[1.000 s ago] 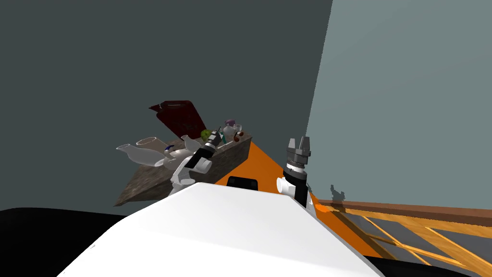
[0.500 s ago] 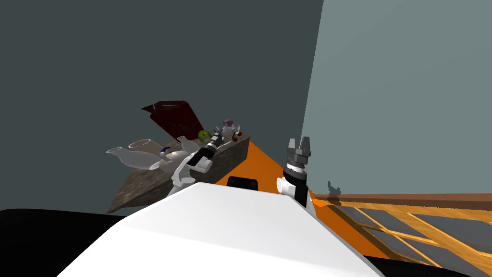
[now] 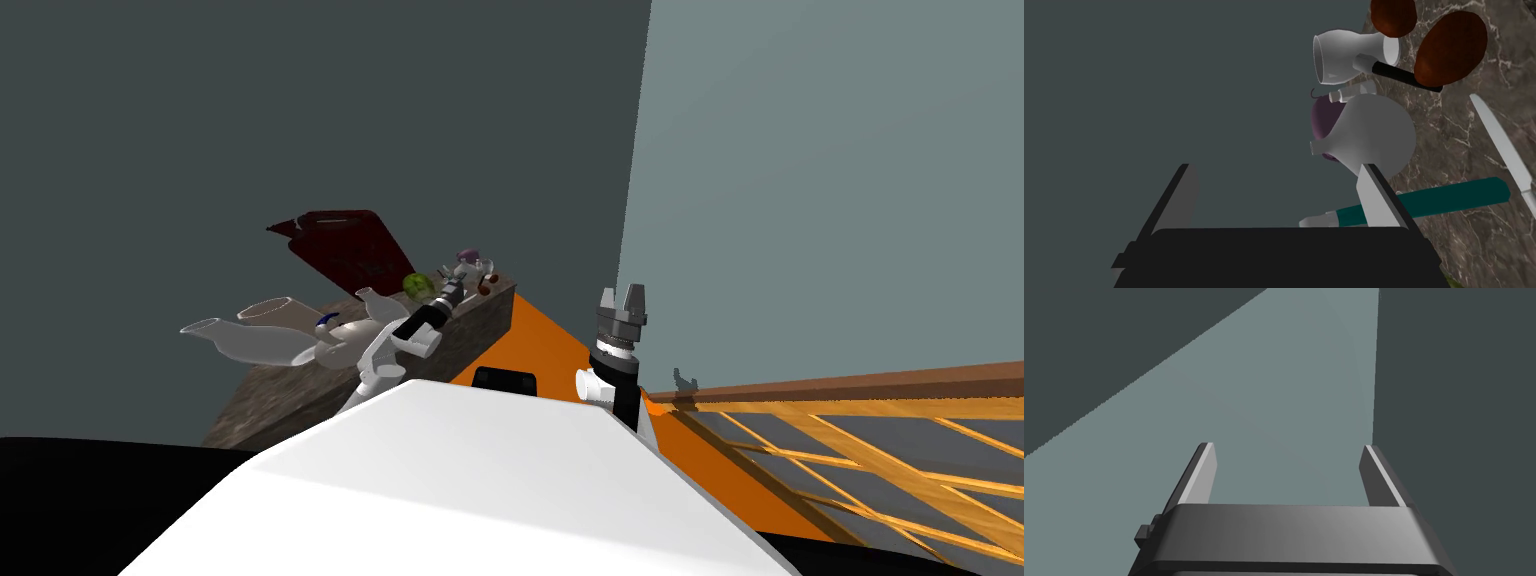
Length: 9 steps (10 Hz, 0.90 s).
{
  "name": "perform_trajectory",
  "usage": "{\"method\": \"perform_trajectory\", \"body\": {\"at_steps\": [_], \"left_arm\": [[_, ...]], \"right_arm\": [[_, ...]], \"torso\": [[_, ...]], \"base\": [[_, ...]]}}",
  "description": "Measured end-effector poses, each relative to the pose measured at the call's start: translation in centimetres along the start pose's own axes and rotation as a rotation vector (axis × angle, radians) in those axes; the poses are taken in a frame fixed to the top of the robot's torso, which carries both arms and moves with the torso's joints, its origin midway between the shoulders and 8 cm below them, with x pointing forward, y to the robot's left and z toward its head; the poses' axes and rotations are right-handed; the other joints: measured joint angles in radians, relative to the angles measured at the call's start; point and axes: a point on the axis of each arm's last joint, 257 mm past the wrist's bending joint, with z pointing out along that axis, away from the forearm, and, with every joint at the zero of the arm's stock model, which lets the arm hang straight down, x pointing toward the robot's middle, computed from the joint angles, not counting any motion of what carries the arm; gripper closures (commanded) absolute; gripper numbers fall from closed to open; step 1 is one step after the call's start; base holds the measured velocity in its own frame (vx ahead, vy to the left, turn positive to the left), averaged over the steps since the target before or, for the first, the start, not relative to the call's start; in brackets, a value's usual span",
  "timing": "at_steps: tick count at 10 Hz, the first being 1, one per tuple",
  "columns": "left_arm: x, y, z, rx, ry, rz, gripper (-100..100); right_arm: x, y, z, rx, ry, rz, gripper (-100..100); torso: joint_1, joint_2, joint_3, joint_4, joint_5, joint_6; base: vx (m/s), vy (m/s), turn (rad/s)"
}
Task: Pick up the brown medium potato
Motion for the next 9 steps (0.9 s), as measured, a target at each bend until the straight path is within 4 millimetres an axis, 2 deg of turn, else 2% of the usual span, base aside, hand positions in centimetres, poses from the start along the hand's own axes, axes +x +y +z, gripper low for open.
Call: {"method": "perform_trajectory", "body": {"at_steps": [2,5,9], "left_arm": [[0.1,1.8,0.2,-0.06,0.004,0.007,-100],[-0.1,3.1,0.3,-0.126,0.006,0.014,-100],[-0.2,6.2,0.0,-0.239,0.007,0.027,-100]], "right_arm": [[0.0,0.0,0.0,0.0,0.0,0.0,0],[0.0,0.0,0.0,0.0,0.0,0.0,0],[0.0,0.0,0.0,0.0,0.0,0.0,0]], "torso": [[0.0,0.0,0.0,0.0,0.0,0.0],[0.0,-0.001,0.0,0.0,0.0,0.0],[0.0,-0.002,-0.001,0.0,0.0,0.0]], "base": [[0.018,0.005,-0.094],[0.018,0.001,-0.06],[0.034,0.006,-0.075]]}}
